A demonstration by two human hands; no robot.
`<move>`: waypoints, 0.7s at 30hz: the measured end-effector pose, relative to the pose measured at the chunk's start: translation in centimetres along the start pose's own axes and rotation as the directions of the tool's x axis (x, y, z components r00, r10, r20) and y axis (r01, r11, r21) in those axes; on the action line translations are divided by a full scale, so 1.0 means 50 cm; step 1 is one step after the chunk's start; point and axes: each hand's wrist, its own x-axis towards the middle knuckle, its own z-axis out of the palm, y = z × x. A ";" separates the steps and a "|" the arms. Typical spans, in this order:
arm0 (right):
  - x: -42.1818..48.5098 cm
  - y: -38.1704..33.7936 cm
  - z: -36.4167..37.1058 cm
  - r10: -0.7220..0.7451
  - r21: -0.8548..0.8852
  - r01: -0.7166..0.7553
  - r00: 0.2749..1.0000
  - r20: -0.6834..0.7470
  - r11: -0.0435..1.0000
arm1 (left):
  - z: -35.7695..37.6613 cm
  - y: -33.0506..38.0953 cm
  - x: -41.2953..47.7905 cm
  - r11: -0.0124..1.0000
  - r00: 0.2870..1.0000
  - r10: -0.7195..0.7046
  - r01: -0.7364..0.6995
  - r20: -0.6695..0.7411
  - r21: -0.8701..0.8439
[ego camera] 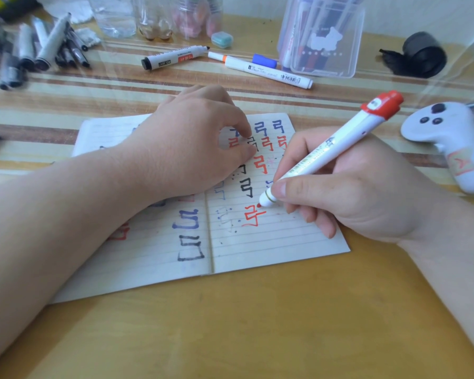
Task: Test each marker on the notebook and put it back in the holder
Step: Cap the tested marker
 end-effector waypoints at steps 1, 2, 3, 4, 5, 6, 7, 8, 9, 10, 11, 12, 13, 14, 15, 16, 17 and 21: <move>-0.002 -0.004 -0.003 -0.014 -0.019 0.014 1.000 -0.015 1.000 | -0.001 0.001 0.000 1.000 1.000 -0.004 0.004 0.000 -0.003; -0.001 -0.005 -0.004 -0.027 -0.027 0.026 0.999 -0.037 0.999 | -0.001 0.001 0.000 1.000 1.000 -0.005 0.005 0.000 -0.004; -0.002 -0.008 -0.004 -0.034 -0.037 0.032 0.998 -0.053 0.999 | -0.001 0.002 0.001 1.000 1.000 -0.004 0.004 -0.001 -0.004; -0.002 -0.002 -0.005 -0.038 -0.044 0.036 0.998 -0.053 0.998 | -0.001 0.001 0.001 1.000 1.000 -0.005 0.005 0.000 -0.003; -0.002 -0.001 -0.004 -0.032 -0.051 0.029 0.998 -0.054 0.998 | -0.002 0.001 0.001 1.000 1.000 -0.006 0.006 0.002 -0.002; -0.002 -0.003 0.000 -0.024 -0.063 0.021 0.998 -0.063 0.998 | -0.002 0.001 0.001 1.000 1.000 -0.007 0.007 0.004 -0.001; 0.000 -0.004 0.003 -0.009 -0.061 0.005 0.998 -0.063 0.998 | -0.001 0.001 0.000 1.000 1.000 -0.007 0.007 0.004 -0.002; 0.001 -0.002 0.003 0.019 -0.067 -0.022 0.998 -0.052 0.997 | -0.001 0.001 0.000 1.000 1.000 -0.006 0.006 0.004 -0.001; 0.003 -0.002 0.004 0.073 -0.084 -0.075 0.997 -0.031 0.994 | -0.002 0.001 0.000 1.000 1.000 -0.005 0.005 0.005 0.001; 0.003 -0.001 0.004 0.123 -0.106 -0.123 0.992 -0.012 0.987 | -0.002 0.001 0.000 1.000 1.000 -0.004 0.004 0.004 0.004; 0.003 -0.004 0.003 0.137 -0.118 -0.136 0.991 -0.001 0.984 | -0.002 0.000 0.001 1.000 1.000 -0.003 0.003 0.004 0.006; 0.001 -0.007 -0.002 0.106 -0.110 -0.104 0.994 0.005 0.988 | -0.002 -0.001 0.001 1.000 1.000 -0.002 0.002 0.005 0.007; -0.001 -0.017 -0.003 0.067 -0.098 -0.066 0.998 0.001 0.993 | -0.002 -0.001 0.001 1.000 1.000 0.000 0.000 0.005 0.008; -0.004 -0.024 -0.004 0.039 -0.093 -0.039 0.999 -0.006 0.995 | -0.001 -0.001 0.001 1.000 1.000 0.000 0.000 0.003 0.009; -0.007 -0.030 -0.002 0.037 -0.082 -0.037 0.999 -0.005 0.996 | -0.001 0.000 0.000 1.000 1.000 0.000 0.000 0.003 0.009; -0.007 -0.030 -0.003 0.045 -0.074 -0.045 0.999 -0.002 0.996 | -0.001 0.001 0.000 1.000 1.000 0.001 -0.001 0.001 0.009; -0.004 -0.027 0.001 0.069 -0.088 -0.068 0.998 -0.001 0.994 | -0.001 0.001 0.000 1.000 1.000 0.002 -0.002 0.000 0.008; 0.004 -0.018 0.017 0.198 -0.114 -0.204 0.978 -0.058 0.972 | -0.001 0.001 0.000 1.000 1.000 -0.005 0.005 -0.003 0.010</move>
